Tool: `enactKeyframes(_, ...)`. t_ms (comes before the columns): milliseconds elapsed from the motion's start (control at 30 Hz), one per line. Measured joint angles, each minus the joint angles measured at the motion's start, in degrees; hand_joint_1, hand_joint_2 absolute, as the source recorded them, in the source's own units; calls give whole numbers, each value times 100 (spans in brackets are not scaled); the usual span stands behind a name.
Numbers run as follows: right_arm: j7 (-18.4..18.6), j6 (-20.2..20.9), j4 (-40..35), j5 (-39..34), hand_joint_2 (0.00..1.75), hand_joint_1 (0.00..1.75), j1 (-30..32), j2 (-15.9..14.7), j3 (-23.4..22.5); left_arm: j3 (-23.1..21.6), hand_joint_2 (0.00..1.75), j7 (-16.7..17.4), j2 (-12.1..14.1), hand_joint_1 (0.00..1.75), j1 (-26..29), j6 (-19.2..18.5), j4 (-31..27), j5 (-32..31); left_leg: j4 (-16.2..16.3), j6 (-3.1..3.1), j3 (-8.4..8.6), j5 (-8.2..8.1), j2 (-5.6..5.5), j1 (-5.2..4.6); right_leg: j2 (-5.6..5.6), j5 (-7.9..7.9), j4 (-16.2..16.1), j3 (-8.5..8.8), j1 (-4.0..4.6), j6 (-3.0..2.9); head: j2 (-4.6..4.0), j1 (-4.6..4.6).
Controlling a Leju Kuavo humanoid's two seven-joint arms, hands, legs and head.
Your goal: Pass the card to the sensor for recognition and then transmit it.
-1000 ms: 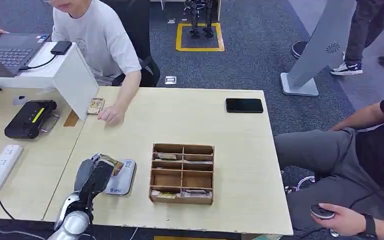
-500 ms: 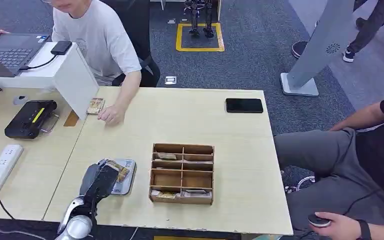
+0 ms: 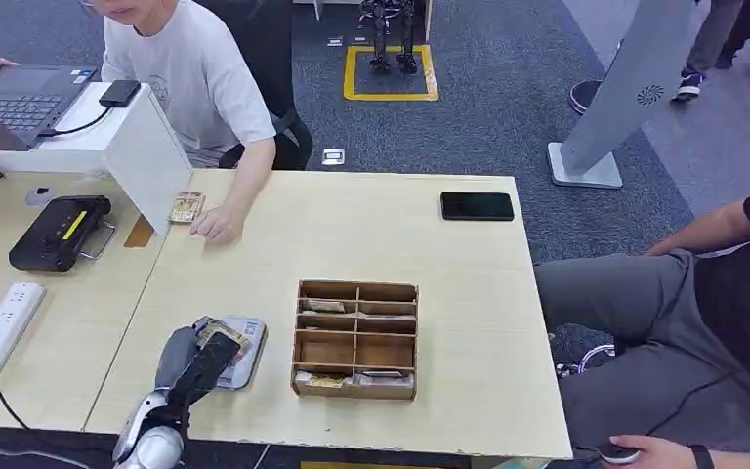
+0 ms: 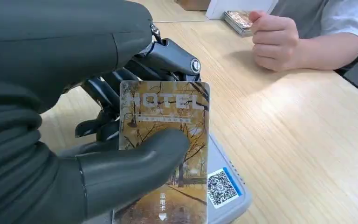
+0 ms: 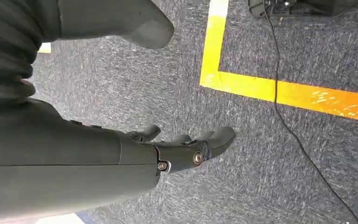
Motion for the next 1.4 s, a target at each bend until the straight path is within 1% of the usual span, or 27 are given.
enactKeyframes(200, -79, 0, 83, 0, 175, 0, -1, -46, 0, 0, 175, 120, 2, 175, -4, 131, 253, -351, -1, 0, 2, 0, -1, 0, -2, -1, 0, 5, 0, 0, 0, 0)
enactKeyframes(367, -96, 2, 111, 0, 175, 0, -7, -59, 0, 0, 175, 293, 11, 175, -75, 225, 483, -802, -3, 5, 12, -3, -4, 0, -9, -2, 0, 20, 0, 1, 0, 0)
enactKeyframes(633, -92, 2, 133, 0, 175, 0, -16, -66, 2, 0, 175, 297, 9, 175, -149, 225, 634, -844, -5, 8, 39, -3, -3, 0, -9, -3, 0, 48, 0, 0, 0, -2)
enactKeyframes(1233, -92, 2, 135, 0, 175, 0, -17, -70, 2, 0, 175, 302, 9, 175, -176, 227, 686, -850, -5, 9, 50, -1, -4, 0, -10, -2, 0, 59, 0, 1, 0, 0)
enactKeyframes(1400, -94, 0, 135, -2, 175, 0, -17, -76, 2, 7, 175, 347, 9, 175, -193, 227, 743, -946, -6, 9, 56, -2, -5, 0, -11, -3, 0, 65, 0, 0, 0, 0)
